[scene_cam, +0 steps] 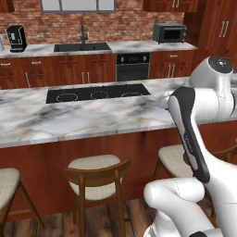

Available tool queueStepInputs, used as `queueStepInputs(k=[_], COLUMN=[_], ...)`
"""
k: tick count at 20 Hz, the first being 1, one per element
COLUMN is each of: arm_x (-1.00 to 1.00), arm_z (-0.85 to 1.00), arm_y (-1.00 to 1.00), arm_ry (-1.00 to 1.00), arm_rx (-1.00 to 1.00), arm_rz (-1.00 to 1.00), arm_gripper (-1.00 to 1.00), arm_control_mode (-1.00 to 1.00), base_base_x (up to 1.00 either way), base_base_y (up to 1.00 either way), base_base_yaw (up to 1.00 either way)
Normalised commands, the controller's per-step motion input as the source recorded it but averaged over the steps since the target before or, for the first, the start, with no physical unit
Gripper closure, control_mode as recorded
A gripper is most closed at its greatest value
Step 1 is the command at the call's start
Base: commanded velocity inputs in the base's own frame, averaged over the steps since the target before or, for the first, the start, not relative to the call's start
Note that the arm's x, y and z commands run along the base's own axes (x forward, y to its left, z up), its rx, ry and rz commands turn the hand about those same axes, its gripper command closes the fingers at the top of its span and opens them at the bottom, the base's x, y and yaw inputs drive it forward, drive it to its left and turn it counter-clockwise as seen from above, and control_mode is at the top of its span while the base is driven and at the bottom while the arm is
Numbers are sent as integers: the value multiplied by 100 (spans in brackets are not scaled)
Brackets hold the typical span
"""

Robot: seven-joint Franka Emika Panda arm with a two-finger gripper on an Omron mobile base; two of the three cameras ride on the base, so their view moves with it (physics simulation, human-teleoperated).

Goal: Place the liquor on the top shelf of the fridge to keep it out of children's reach, and place the onion and apple on lower shelves for easy access.

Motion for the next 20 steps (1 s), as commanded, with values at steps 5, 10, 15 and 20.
queueStepInputs(k=[5,10,15,20], arm_x=[-31,0,0,0], arm_z=[40,0,0,0], arm_y=[-18,0,0,0], arm_ry=[0,0,0,0], arm_rx=[0,0,0,0], arm_rz=[-8,0,0,0], arm_gripper=[100,100,100,100], arm_control_mode=[100,100,100,100], base_base_x=[-9,-68,-100,-94], base_base_y=[-5,-26,-40,-62], base_base_yaw=[-2,-10,-15,-29])
